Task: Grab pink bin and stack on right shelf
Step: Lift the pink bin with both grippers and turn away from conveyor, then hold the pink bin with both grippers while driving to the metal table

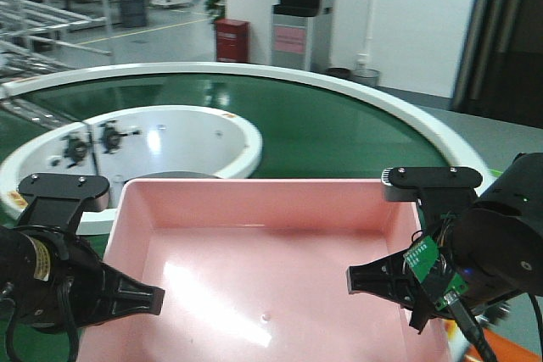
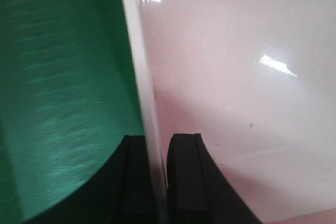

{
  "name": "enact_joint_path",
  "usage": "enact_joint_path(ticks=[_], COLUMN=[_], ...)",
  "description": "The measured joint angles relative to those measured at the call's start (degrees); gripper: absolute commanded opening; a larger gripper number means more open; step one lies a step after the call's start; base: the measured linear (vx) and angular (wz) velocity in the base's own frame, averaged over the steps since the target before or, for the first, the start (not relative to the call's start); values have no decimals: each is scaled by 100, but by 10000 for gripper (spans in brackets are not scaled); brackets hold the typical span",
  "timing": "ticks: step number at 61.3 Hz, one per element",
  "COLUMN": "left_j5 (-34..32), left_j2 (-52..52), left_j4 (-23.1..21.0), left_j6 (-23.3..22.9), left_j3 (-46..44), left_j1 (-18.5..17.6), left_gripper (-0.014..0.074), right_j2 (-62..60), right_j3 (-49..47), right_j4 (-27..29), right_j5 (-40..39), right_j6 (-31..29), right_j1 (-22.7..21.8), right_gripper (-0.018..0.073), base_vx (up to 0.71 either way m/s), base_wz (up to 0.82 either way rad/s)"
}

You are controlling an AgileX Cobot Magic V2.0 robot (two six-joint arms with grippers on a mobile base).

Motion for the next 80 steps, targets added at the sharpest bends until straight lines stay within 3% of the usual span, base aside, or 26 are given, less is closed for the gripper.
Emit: enact_joint_path(ticks=[80], left_j5=[-6], left_j2=[0], left_j4=[-4], left_j6=[0], left_j3=[0], left_j1=[0], left_gripper=[146], right_j2=[0], right_j3=[0], right_j4=[0], right_j5=[17], right_j6=[0], right_j1=[0], right_gripper=[53], base_vx=[-15], base_wz=[-59])
